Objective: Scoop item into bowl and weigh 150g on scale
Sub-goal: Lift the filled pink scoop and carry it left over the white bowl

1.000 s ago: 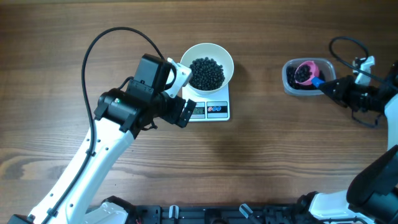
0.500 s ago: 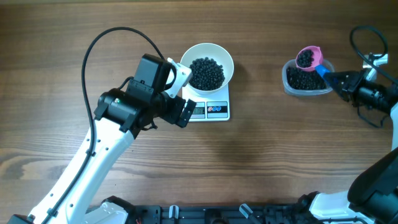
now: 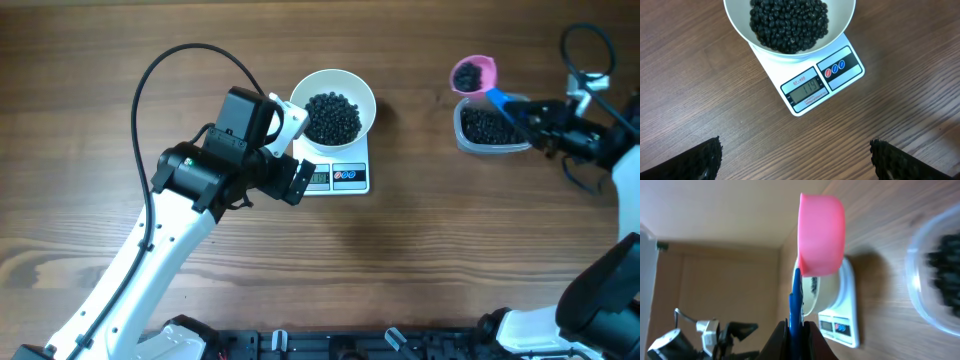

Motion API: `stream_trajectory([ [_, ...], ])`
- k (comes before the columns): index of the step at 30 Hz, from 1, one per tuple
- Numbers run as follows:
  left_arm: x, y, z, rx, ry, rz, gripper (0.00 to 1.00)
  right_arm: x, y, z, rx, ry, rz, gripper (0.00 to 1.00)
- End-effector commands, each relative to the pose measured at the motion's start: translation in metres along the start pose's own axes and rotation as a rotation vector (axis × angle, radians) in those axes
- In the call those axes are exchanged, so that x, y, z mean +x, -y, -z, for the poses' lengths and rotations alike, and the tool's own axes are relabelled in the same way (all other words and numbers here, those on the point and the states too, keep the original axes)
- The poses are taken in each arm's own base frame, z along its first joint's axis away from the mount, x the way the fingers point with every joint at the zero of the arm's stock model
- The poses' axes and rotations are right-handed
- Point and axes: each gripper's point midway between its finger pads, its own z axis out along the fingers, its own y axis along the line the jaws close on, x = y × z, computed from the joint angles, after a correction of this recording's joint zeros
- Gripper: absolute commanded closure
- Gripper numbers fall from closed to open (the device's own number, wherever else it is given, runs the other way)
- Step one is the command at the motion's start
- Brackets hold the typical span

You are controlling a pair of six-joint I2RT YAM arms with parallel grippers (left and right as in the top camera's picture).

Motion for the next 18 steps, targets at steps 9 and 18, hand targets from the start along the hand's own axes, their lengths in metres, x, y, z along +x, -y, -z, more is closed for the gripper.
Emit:
stream_trajectory([
  [9,0.002,0.003,-0.002,0.017,-0.006,0.008,0.00,0.035,-0.068,-0.106,-0.125,-0.207,0.163,0.95],
  [18,0.002,0.003,-0.002,0.017,-0.006,0.008,0.00,0.063,-0.061,-0.156,0.016,-0.218,0.423,0.96],
])
